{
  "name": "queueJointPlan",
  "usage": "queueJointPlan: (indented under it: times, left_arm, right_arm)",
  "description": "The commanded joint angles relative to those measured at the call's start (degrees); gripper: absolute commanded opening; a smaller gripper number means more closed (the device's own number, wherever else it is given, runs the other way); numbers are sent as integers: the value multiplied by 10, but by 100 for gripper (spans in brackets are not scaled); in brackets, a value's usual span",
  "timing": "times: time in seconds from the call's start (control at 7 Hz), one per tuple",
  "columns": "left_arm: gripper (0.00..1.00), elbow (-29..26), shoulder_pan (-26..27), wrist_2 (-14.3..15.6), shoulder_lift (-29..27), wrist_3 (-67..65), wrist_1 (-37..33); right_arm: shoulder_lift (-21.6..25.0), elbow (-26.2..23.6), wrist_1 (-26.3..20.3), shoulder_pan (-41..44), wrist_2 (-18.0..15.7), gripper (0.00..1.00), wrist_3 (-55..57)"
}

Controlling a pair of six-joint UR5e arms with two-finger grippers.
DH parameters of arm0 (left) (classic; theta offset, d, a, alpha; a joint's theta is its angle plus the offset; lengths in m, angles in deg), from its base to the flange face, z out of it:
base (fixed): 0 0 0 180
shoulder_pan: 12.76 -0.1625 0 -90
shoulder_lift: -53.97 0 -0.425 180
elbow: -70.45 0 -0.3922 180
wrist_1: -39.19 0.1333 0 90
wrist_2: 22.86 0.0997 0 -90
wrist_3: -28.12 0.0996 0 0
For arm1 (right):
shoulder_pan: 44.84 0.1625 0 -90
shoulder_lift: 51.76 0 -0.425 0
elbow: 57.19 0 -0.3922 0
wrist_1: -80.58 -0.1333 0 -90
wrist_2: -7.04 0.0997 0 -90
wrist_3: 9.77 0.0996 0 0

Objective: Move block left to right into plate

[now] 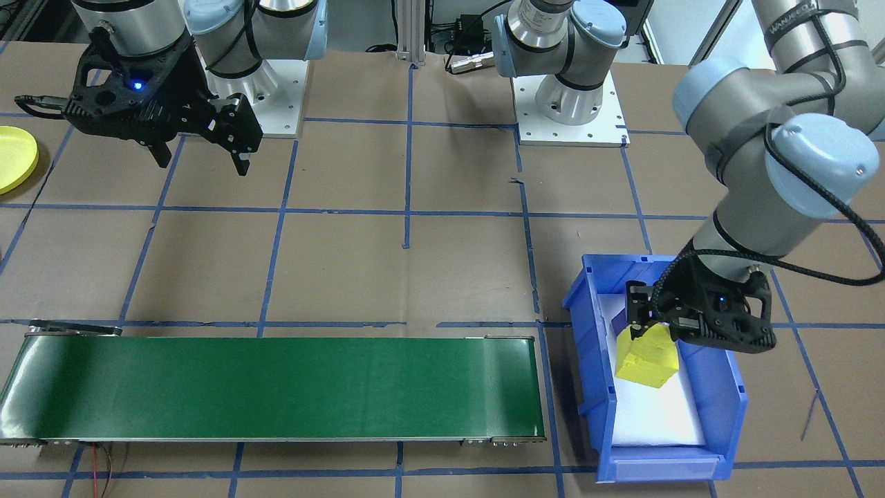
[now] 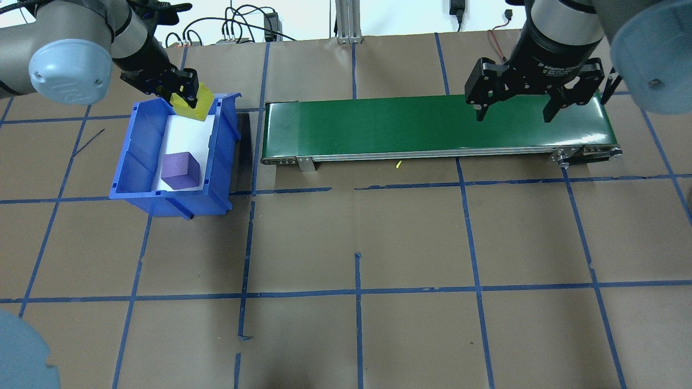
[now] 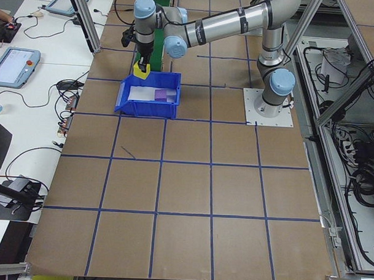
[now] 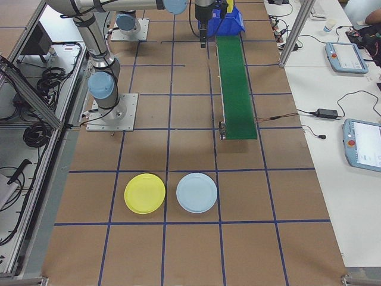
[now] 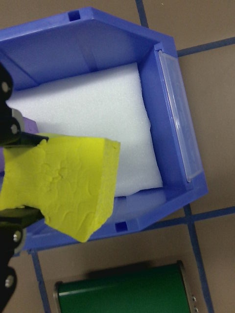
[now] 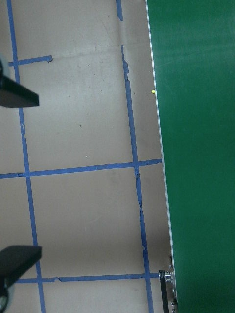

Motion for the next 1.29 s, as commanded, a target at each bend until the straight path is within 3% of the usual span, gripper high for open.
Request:
queueJointPlan:
  times: [0.0,0.43,0.71,0.86,1.0,1.14]
  left_arm:
    - [24,0,70,-2,9,-161,5]
    - [25,1,139,-3,-68,-217,62]
    - [30,1,149,-3,-85,-218,82]
    - [43,6,150,-2,-88,-223,83]
    - [75,8,150,-2,-88,-222,88]
    - [76,13,150,-2,-89,-223,97]
  right_arm:
    - [0,-1,0,0,0,100,0]
    - [0,-1,-1,0,0,100,0]
    - [0,-1,-1,0,0,100,0]
    - [0,-1,-1,0,0,100,0]
    - [0,-2,5,2,1,100,4]
    - [-1,-1,7,2,2,100,1]
